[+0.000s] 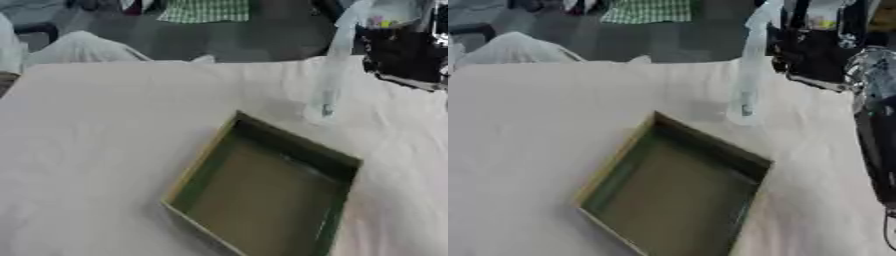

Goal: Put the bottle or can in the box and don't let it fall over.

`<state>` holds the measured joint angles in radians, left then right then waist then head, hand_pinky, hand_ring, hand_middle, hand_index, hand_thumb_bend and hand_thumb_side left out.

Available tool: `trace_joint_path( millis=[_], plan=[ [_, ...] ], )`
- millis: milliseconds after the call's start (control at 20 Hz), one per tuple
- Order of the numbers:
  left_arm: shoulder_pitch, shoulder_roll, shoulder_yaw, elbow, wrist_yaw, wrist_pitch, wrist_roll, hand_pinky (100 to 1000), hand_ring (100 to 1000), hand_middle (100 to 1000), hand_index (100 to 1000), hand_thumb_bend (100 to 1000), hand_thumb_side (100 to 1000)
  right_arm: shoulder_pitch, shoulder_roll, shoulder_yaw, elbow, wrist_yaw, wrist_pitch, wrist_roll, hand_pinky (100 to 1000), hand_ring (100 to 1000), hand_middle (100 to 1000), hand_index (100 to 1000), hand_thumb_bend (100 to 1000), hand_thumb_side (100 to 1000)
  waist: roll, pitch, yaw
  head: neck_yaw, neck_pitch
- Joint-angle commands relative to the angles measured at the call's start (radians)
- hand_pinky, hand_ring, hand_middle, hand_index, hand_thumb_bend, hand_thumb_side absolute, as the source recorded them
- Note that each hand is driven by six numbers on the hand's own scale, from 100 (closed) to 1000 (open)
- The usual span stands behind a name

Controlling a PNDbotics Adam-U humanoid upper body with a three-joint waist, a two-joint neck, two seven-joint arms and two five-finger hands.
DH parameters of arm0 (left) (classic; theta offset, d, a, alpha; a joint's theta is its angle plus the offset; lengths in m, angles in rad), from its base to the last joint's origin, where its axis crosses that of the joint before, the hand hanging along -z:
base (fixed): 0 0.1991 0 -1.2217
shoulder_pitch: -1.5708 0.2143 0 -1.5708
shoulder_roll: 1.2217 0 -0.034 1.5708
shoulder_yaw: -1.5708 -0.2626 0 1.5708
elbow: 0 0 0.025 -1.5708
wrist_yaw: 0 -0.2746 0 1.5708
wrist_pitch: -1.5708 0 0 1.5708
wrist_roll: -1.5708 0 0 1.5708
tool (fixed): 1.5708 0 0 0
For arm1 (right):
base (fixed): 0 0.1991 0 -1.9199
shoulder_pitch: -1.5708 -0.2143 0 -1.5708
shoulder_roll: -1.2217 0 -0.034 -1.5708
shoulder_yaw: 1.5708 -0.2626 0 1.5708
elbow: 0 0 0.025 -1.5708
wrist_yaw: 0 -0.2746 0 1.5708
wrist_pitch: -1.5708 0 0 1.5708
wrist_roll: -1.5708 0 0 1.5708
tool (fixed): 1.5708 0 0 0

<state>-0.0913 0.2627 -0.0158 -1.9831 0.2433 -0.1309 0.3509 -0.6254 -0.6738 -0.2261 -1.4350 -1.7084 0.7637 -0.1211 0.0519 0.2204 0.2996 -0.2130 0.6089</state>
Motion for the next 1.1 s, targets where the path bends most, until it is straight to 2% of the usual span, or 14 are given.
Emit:
trace_joint_path(
  millis=[50,650,1100],
  plan=[
    [-0.013,0.016,-0.001,-0.017,0.001,-0.001,-0.006,1000,1000,994,738,755,640,-0.023,-0.044,0.000,-0.025,-0.031,-0.005,0.003,100,100,252,1000,776,1000,-0.003,-0.016,0.002,-0.002,-0.014],
    [-0.015,0.018,-0.001,-0.017,0.003,-0.002,-0.006,1000,1000,994,738,755,640,-0.040,-0.068,0.006,-0.036,-0.105,-0.020,-0.008,100,100,258,1000,795,1000,-0.007,-0.015,0.009,-0.002,-0.016],
    [-0.015,0.024,-0.001,-0.017,0.004,-0.002,-0.007,1000,1000,993,739,754,639,-0.061,-0.101,0.014,-0.059,-0.136,-0.047,0.002,100,100,282,1000,815,1000,-0.009,-0.020,0.009,-0.003,-0.004]
  ],
)
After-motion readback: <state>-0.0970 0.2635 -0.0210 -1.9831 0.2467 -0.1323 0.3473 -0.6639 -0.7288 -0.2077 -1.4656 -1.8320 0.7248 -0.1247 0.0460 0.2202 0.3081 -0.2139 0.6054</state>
